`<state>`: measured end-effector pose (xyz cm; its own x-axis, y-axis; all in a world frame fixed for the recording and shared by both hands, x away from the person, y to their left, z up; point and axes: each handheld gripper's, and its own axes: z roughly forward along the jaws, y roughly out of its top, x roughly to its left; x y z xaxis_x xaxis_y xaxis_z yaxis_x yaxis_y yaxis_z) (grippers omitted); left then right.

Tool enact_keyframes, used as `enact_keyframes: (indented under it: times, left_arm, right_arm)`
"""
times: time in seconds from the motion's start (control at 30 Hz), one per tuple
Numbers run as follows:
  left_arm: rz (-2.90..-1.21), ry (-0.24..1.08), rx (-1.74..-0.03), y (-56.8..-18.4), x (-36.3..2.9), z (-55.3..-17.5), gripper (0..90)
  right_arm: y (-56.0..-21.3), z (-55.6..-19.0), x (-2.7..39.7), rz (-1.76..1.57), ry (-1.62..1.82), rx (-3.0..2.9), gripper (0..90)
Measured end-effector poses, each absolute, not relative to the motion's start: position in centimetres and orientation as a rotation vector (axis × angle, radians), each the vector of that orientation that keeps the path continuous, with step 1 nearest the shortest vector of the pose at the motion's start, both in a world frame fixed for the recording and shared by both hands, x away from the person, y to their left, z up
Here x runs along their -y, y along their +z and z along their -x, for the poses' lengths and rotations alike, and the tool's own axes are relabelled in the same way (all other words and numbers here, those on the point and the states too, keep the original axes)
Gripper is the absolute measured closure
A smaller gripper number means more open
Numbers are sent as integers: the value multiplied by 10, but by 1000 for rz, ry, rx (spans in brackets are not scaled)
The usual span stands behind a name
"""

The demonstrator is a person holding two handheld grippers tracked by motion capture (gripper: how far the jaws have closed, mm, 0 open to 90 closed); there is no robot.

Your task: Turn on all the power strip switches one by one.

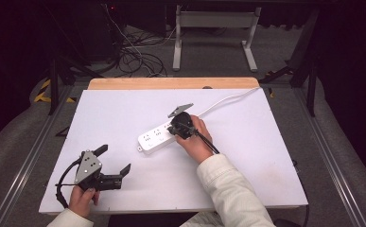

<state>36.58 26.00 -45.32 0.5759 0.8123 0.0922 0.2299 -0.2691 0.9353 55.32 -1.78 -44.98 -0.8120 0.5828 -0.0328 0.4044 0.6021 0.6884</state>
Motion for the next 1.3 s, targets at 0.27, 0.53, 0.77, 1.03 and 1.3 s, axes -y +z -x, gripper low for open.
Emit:
enact_keyframes:
  times: [0.27,0.53,0.77,1.03,1.3]
  left_arm:
    - [-1798,719,-855,-453,-260,-365,18]
    - [-1799,717,-855,-453,-260,-366,18]
    - [-1799,715,-857,-454,-259,-366,18]
    - [-1804,717,-857,-454,-259,-366,18]
    - [-1807,719,-859,-454,-259,-366,18]
  right_arm:
    - [-452,-552,18,-807,1017,-2561,900]
    - [-454,-551,18,-823,1032,-2550,900]
    - [-455,-548,16,-806,1009,-2535,900]
    - [-455,-550,16,-824,1009,-2545,900]
    - [-447,-551,17,-866,973,-2535,900]
